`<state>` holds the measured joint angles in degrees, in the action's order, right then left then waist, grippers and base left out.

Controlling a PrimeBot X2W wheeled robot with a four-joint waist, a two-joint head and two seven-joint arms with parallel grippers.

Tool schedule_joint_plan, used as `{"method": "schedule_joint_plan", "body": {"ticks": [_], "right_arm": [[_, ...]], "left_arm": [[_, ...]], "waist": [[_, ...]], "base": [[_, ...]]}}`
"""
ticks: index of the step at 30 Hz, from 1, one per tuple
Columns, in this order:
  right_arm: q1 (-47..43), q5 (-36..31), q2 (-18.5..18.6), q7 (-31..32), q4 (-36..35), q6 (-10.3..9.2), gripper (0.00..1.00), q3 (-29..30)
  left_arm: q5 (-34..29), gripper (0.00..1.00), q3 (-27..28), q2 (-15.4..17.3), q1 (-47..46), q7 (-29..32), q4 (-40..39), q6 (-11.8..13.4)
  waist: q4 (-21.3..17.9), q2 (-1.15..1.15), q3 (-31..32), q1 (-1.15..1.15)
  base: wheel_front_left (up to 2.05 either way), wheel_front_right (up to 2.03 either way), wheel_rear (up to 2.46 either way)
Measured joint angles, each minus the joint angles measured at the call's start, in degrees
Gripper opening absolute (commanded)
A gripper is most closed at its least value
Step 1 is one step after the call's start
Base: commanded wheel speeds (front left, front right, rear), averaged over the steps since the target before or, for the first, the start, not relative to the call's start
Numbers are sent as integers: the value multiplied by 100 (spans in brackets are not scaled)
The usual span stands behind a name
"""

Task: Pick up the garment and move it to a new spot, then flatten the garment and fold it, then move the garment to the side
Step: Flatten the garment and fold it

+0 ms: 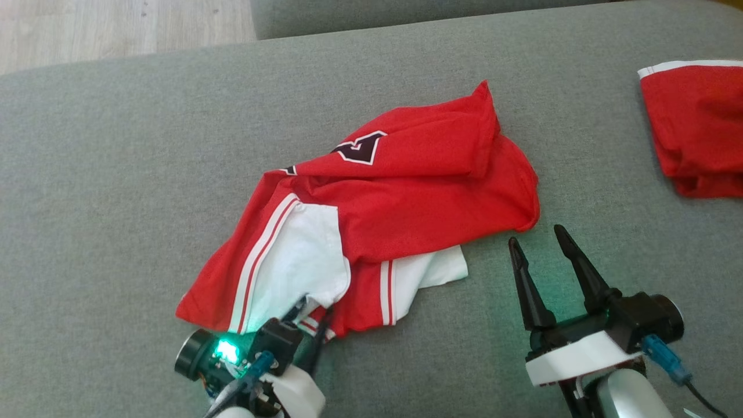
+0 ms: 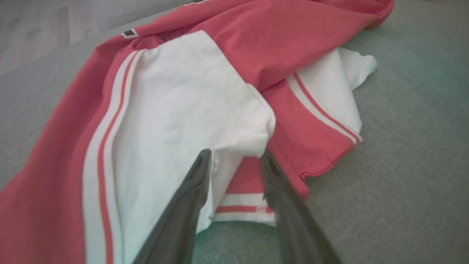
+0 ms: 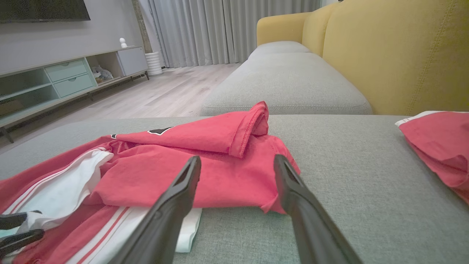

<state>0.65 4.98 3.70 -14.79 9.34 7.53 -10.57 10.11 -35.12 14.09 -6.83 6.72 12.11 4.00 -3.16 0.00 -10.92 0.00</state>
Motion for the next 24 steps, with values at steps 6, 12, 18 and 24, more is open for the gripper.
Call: {"method": "schedule_joint_plan", "body": {"ticks": [6,12,18,24], "right_arm": [[1,7,41,0,-10,0,100,0],[2,7,83,0,-13,0,100,11],[355,-2,294,0,16,0,100,65],[1252,26,829,0,810,0,100,-208]], "left_arm": [[-2,0,-5,-14,-221,-366,137,-4],[-101,0,-1,-14,-384,-744,-9,60],[-313,0,78,98,-508,-940,-563,268],[-422,0,213,252,-776,-1025,-1053,365]], "waist": [[12,0,-33,0],[89,0,-21,0],[291,0,-103,0],[538,0,-315,1]], "base": [[0,0,0],[0,0,0],[0,0,0],[0,0,0]]}}
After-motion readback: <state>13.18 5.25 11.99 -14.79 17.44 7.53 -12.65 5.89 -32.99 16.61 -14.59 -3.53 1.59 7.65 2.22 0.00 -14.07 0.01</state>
